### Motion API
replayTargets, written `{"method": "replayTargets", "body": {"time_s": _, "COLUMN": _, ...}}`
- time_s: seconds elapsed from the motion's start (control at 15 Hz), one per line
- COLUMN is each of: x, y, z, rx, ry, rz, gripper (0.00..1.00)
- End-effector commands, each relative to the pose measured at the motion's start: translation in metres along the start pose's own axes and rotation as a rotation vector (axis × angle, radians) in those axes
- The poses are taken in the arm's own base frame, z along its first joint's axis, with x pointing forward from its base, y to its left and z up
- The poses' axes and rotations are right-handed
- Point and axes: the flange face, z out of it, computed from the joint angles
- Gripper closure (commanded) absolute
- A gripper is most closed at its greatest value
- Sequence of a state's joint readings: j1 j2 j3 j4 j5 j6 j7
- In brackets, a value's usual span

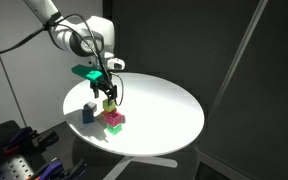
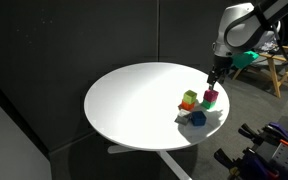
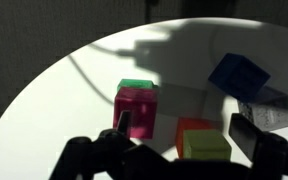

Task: Put the pink block onto the green block

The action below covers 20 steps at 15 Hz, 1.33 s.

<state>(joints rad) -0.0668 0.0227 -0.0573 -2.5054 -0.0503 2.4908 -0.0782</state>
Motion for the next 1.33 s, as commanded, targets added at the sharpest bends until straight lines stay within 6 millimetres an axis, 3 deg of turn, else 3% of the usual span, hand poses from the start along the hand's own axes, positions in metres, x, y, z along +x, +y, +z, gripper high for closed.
{"method": "replayTargets", "body": {"time_s": 0.0, "x": -0.026, "y": -0.014, "z": -0.018, "rx": 0.017, "ry": -0.001, "rz": -0.035, "gripper": 0.00}}
{"method": "replayTargets", "body": {"time_s": 0.67, "x": -0.098, "y": -0.034, "z": -0.048, "rx": -0.034, "ry": -0.051, "rz": 0.038, "gripper": 0.00}}
{"method": "replayTargets", "body": {"time_s": 1.0, "x": -0.121, "y": -0.037, "z": -0.067, "rx": -0.043, "ry": -0.040, "rz": 0.099, "gripper": 0.00}}
{"method": "replayTargets", "body": {"time_s": 1.27, "x": -0.123, "y": -0.037, "z": -0.093, "rx": -0.036, "ry": -0.021, "rz": 0.136, "gripper": 0.00}}
